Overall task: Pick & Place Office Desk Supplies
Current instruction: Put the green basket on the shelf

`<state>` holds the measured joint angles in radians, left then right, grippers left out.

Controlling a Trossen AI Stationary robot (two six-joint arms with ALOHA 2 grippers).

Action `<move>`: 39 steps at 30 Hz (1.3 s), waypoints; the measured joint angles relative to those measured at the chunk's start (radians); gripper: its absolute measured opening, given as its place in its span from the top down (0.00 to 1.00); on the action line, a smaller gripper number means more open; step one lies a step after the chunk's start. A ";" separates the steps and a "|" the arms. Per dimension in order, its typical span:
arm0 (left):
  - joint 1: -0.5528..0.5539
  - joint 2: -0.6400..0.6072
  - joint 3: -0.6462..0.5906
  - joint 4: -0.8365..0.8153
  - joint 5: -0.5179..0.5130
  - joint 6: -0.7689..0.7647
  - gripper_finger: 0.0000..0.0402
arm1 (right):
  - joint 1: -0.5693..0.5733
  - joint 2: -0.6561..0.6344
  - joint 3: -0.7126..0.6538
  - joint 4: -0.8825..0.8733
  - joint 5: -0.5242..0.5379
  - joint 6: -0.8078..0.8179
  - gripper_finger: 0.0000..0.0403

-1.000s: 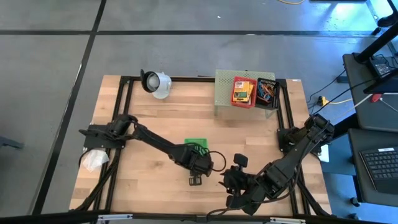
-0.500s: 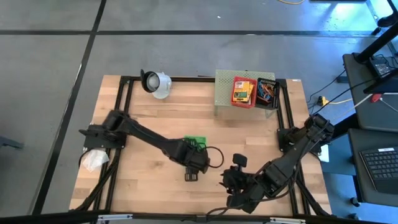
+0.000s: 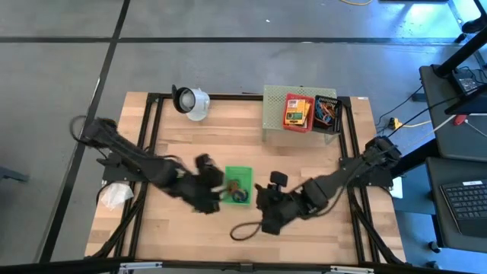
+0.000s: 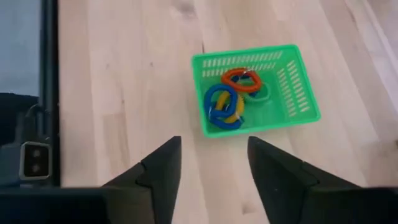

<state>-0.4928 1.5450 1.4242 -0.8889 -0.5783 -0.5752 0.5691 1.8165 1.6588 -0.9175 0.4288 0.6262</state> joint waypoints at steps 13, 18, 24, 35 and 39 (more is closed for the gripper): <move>-0.150 -0.434 -0.608 0.596 -0.447 0.092 0.41 | -0.226 0.207 0.000 0.149 -0.375 -0.190 0.51; -0.149 -0.505 -0.732 0.736 -0.464 0.150 0.41 | -0.270 0.266 0.000 0.155 -0.490 -0.174 0.55; -0.140 -0.560 -0.751 0.735 -0.448 0.179 0.41 | -0.255 0.268 -0.001 0.207 -0.561 -0.170 0.55; -0.140 -0.565 -0.751 0.733 -0.444 0.198 0.41 | -0.283 0.271 -0.001 0.251 -0.506 -0.195 0.51; -0.140 -0.565 -0.751 0.734 -0.429 0.197 0.41 | -0.285 0.304 0.000 0.285 -0.520 -0.197 0.51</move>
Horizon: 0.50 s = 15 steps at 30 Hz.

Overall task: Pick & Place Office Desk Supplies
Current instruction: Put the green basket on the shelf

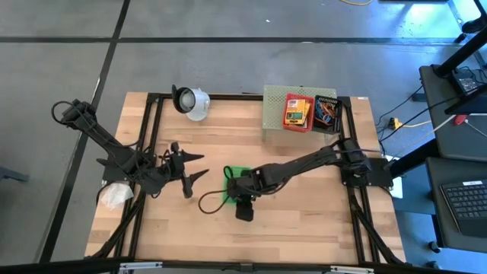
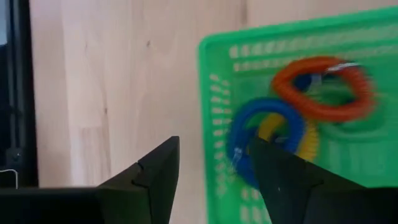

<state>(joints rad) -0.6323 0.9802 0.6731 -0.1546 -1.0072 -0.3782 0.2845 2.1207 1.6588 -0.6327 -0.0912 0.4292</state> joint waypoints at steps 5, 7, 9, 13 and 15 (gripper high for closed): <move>0.000 0.000 0.000 -0.001 0.011 0.000 0.41 | 0.002 0.048 -0.001 0.004 -0.007 -0.001 0.51; 0.000 0.000 0.000 -0.001 0.011 0.000 0.41 | 0.001 0.060 -0.001 0.006 -0.006 0.000 0.52; 0.000 0.000 0.000 -0.002 0.011 0.003 0.41 | 0.001 0.069 -0.001 0.005 -0.003 0.001 0.53; 0.000 0.000 0.000 0.000 0.011 0.006 0.41 | 0.001 0.082 -0.001 0.004 -0.003 -0.011 0.61; 0.000 0.000 0.000 0.000 0.013 0.006 0.41 | 0.001 0.091 0.000 0.011 -0.003 -0.011 0.67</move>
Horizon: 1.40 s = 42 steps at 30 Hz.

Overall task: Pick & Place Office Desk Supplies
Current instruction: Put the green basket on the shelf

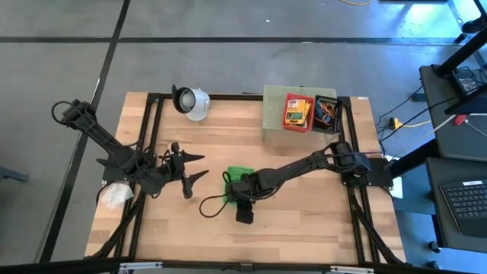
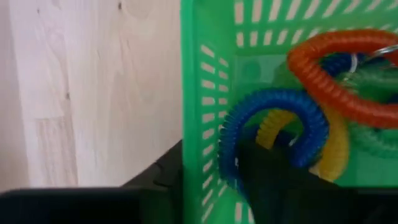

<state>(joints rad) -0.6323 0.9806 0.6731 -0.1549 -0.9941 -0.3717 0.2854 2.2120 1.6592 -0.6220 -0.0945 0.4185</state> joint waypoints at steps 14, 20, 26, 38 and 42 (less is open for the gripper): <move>0.000 0.000 0.000 -0.006 0.001 0.000 0.41 | 0.000 -0.005 0.002 -0.041 0.053 0.001 0.96; 0.000 0.000 0.000 -0.009 0.001 0.001 0.41 | -0.001 -0.059 0.000 -0.081 0.052 0.004 0.96; 0.000 0.000 0.000 -0.020 0.000 0.001 0.41 | 0.000 -0.116 0.056 -0.155 0.062 -0.026 0.97; 0.000 0.000 0.000 -0.029 0.000 0.000 0.41 | -0.020 -0.120 0.366 -0.455 0.256 -0.218 0.97; 0.000 0.000 0.000 -0.030 0.000 0.000 0.41 | -0.054 -0.120 0.391 -0.515 0.297 -0.264 0.97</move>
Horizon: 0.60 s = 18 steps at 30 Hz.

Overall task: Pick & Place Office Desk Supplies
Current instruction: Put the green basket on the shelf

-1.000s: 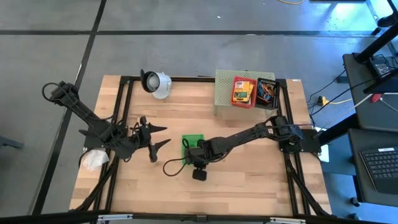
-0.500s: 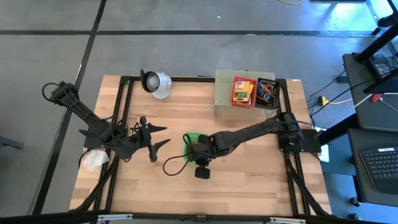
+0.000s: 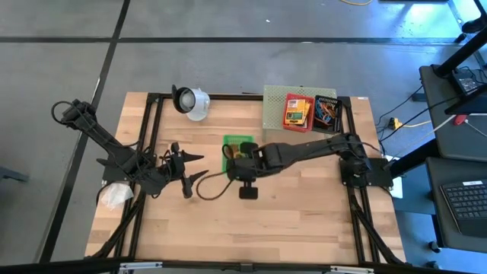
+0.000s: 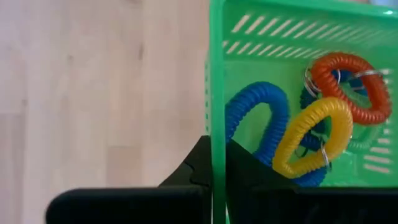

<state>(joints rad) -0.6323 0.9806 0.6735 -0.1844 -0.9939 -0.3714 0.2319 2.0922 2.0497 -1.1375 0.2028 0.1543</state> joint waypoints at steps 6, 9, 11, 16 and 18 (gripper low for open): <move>0.000 0.000 0.000 0.000 0.000 0.000 0.41 | -0.066 0.000 0.000 -0.043 0.023 -0.061 0.97; 0.000 0.000 0.000 -0.003 0.000 0.000 0.41 | -0.100 0.000 0.000 -0.048 0.026 -0.108 0.97; 0.000 0.000 0.000 -0.013 0.001 0.000 0.41 | -0.122 0.000 0.000 -0.053 0.026 -0.137 0.97; 0.000 0.000 0.001 -0.052 0.001 -0.007 0.41 | -0.186 0.000 0.000 -0.108 0.037 -0.163 0.97; 0.000 0.000 0.001 -0.052 0.001 -0.008 0.41 | -0.222 -0.005 0.000 -0.145 0.045 -0.174 0.97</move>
<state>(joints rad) -0.6323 0.9806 0.6743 -0.2361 -0.9930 -0.3790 0.0097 2.0875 2.0499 -1.2824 0.2475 -0.0198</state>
